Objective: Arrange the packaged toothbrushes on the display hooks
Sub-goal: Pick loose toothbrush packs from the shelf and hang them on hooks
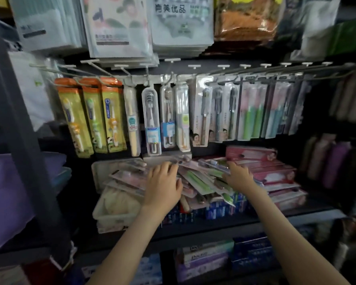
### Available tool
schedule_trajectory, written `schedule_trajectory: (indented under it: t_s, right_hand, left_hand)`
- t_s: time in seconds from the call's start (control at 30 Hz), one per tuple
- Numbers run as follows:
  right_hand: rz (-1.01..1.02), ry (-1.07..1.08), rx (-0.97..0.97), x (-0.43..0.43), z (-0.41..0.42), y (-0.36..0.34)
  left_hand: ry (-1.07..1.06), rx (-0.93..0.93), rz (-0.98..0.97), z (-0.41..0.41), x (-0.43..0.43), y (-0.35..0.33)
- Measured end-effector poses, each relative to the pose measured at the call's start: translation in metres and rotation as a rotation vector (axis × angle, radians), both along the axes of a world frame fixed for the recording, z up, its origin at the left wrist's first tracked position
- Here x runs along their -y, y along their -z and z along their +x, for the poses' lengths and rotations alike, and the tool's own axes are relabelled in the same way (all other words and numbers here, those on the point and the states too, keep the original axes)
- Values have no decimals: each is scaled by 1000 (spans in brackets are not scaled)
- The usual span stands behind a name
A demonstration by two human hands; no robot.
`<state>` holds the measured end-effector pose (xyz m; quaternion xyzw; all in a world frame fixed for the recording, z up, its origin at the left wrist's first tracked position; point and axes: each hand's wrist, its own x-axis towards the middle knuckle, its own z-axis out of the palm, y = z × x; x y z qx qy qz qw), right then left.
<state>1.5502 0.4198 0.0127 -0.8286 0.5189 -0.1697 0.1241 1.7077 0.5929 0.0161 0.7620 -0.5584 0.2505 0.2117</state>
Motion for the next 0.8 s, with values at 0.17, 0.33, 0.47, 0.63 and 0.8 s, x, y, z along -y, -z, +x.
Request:
schedule_trajectory:
  t_s: [0.17, 0.33, 0.47, 0.63, 0.8]
  right_hand:
    - [73, -97, -91, 20, -16, 15]
    - [3, -142, -93, 19, -20, 16]
    - [-58, -152, -1, 9, -29, 14]
    - [-76, -153, 177, -10, -47, 11]
    - [47, -269, 402, -33, -69, 18]
  left_hand:
    - [22, -53, 19, -25, 13, 9]
    - [14, -139, 26, -38, 18, 14]
    - [28, -230, 29, -50, 23, 13]
    - [99, -411, 11, -68, 28, 15]
    - [217, -808, 46, -86, 31, 9]
